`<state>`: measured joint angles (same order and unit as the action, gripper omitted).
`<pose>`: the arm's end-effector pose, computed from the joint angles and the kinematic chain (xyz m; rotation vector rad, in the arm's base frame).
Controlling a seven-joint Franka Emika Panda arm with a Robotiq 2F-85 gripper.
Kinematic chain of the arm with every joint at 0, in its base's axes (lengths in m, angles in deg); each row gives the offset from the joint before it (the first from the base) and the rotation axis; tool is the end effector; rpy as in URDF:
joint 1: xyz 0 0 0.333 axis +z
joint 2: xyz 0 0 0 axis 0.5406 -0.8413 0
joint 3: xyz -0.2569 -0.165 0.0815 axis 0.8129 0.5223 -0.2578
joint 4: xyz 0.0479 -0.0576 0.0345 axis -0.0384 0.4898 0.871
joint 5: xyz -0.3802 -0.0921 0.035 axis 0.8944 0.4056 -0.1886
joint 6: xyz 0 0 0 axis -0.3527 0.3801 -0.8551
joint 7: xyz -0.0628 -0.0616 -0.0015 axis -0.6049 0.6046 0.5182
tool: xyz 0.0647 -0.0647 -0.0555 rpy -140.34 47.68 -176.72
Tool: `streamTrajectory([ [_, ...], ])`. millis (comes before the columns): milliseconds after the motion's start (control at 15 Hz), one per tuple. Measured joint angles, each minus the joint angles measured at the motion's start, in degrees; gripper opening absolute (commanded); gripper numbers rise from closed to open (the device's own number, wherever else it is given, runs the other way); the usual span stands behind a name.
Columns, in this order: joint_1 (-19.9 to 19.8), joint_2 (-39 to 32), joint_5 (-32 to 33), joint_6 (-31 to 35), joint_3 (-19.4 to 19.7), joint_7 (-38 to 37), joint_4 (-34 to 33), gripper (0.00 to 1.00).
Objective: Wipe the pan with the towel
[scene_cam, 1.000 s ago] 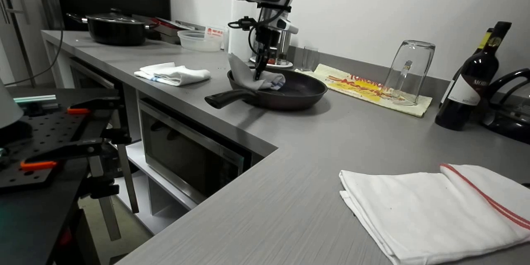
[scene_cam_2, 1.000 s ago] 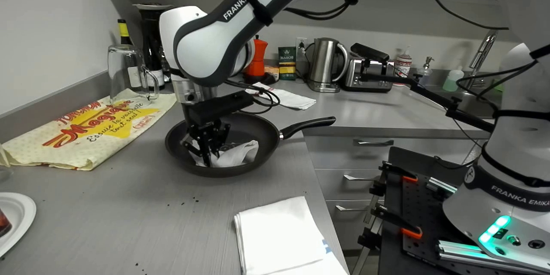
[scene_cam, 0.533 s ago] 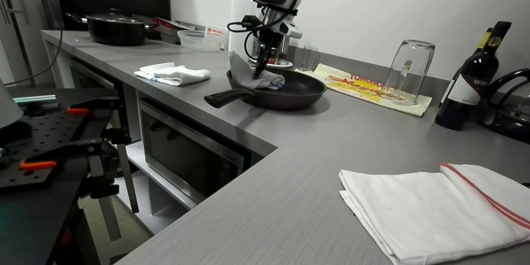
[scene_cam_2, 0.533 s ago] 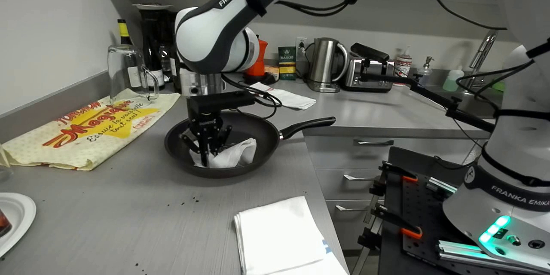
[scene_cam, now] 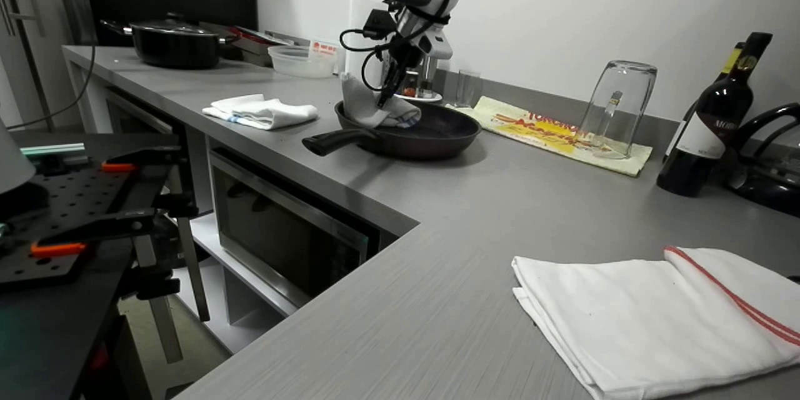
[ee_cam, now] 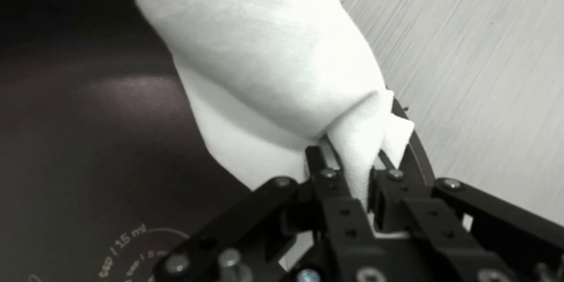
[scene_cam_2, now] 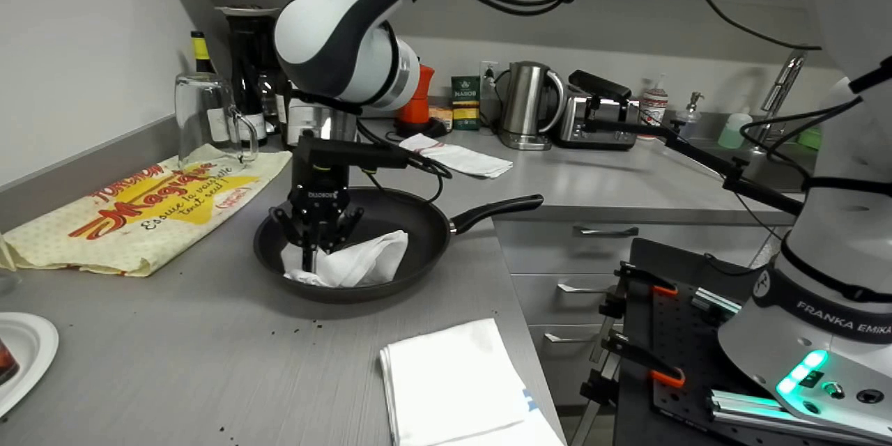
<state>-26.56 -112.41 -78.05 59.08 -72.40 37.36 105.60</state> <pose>0.6450 0.1671 0.2156 -2.7597 0.5400 0.3465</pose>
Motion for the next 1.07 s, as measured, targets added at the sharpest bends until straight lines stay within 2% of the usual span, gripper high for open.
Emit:
streamTrajectory([
  [533,1.5,7.2,-0.5,-2.6,-2.8,5.4,0.0,0.04],
  [733,5.2,8.9,2.4,-2.4,-3.3,6.3,2.0,0.04],
  [1067,14.0,7.9,13.2,-0.2,-3.6,6.0,7.9,0.04],
])
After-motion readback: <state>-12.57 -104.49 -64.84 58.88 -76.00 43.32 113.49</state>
